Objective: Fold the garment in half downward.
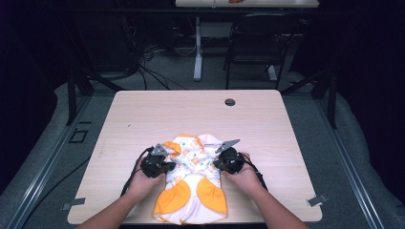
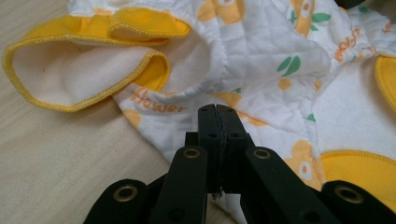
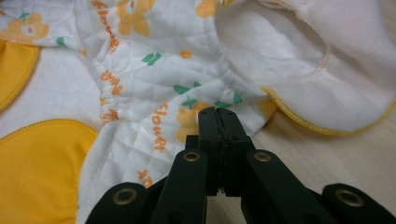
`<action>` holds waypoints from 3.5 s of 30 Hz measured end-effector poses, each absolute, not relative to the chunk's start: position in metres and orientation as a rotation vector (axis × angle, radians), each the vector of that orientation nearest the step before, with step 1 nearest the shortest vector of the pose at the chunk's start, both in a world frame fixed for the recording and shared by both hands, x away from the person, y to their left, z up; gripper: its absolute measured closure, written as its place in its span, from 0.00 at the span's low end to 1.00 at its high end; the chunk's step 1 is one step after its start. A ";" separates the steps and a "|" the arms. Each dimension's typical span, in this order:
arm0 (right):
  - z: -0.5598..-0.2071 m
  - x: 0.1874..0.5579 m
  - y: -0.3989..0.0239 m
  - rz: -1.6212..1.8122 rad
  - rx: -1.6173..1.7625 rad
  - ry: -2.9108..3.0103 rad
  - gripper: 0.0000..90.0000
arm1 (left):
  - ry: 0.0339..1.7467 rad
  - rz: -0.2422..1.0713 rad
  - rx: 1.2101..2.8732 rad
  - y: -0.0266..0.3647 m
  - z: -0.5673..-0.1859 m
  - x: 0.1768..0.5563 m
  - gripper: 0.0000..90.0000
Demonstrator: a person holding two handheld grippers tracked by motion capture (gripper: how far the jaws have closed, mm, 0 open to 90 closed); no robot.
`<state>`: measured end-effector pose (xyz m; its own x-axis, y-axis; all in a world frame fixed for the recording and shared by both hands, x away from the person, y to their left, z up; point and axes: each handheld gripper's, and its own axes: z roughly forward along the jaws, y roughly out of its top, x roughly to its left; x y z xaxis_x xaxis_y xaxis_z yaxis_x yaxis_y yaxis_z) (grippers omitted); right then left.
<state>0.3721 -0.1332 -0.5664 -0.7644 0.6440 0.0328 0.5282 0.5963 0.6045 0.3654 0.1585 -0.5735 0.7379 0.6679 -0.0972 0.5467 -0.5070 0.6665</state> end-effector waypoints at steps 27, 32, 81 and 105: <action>-0.543 0.453 -0.108 0.908 1.106 2.450 0.89 | 1.007 0.311 2.222 0.148 -0.550 0.452 0.90; -0.549 0.461 -0.108 0.876 1.150 2.447 0.81 | 1.057 0.328 2.184 0.152 -0.557 0.458 0.76; -0.564 0.467 -0.112 0.899 1.264 2.547 0.95 | 1.071 0.243 2.228 0.146 -0.569 0.459 0.92; -0.538 0.463 -0.113 0.922 1.179 2.522 0.96 | 1.044 0.250 2.184 0.149 -0.540 0.459 0.93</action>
